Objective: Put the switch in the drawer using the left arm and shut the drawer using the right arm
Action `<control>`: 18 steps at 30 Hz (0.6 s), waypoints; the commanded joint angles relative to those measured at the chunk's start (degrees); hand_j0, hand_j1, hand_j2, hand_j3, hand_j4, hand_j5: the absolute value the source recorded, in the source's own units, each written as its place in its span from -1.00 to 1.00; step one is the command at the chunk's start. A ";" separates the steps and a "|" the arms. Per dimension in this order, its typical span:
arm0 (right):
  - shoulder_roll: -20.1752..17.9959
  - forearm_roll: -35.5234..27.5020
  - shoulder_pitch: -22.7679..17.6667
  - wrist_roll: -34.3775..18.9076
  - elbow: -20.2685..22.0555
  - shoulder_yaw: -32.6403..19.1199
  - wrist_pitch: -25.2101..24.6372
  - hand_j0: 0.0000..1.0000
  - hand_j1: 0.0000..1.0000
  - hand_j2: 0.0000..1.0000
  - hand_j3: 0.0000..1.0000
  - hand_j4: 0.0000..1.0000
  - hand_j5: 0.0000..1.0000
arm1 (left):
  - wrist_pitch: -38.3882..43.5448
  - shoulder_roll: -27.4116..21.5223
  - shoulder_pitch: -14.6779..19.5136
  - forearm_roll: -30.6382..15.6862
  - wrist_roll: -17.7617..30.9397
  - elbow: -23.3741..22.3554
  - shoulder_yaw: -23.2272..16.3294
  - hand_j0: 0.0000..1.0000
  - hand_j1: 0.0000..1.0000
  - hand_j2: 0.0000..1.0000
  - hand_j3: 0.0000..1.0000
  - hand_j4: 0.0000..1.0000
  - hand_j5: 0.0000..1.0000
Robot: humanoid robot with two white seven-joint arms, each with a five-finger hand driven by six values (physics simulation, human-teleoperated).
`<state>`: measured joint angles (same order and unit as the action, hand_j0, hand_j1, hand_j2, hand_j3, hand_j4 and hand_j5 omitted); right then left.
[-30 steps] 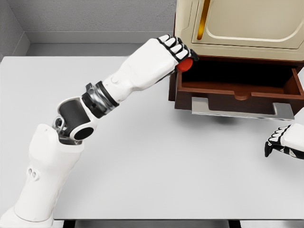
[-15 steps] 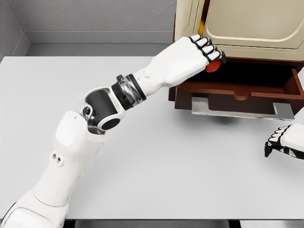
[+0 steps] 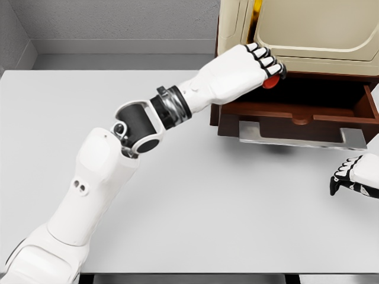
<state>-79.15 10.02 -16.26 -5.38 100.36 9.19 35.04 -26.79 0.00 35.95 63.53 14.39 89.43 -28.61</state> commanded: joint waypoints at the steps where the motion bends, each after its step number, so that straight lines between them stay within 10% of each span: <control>1: -0.13 -0.35 0.00 0.02 0.01 -0.05 -0.04 -0.18 -0.18 -0.18 -0.18 -0.18 -0.18 | 0.16 0.00 0.00 -0.51 -0.24 -0.57 -0.66 -0.51 -0.51 -0.51 -0.51 -0.51 -0.51; 6: -0.13 -0.44 0.00 0.02 0.01 -0.05 -0.04 -0.18 -0.18 -0.18 -0.18 -0.18 -0.18 | 0.16 0.00 0.70 -0.42 -0.24 -1.27 -0.66 -0.49 -0.49 -0.49 -0.49 -0.49 -0.49; 11: -0.31 -0.35 0.00 0.02 -0.07 -0.05 -0.04 -0.18 -0.18 -0.18 -0.18 -0.18 -0.18 | 0.16 0.00 0.70 -0.42 -0.24 -1.45 -0.66 0.01 0.01 0.01 0.01 0.01 0.01; 18: -0.57 -0.35 0.00 0.02 -0.07 -0.05 -0.04 -0.18 -0.18 -0.18 -0.18 -0.18 -0.18 | 0.16 0.00 0.70 1.33 -0.24 -1.45 -1.36 0.01 0.01 0.01 0.01 0.01 0.01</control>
<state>-79.54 10.01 -16.26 -5.38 100.28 9.16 35.04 -26.72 0.00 36.65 64.44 14.21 87.98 -29.88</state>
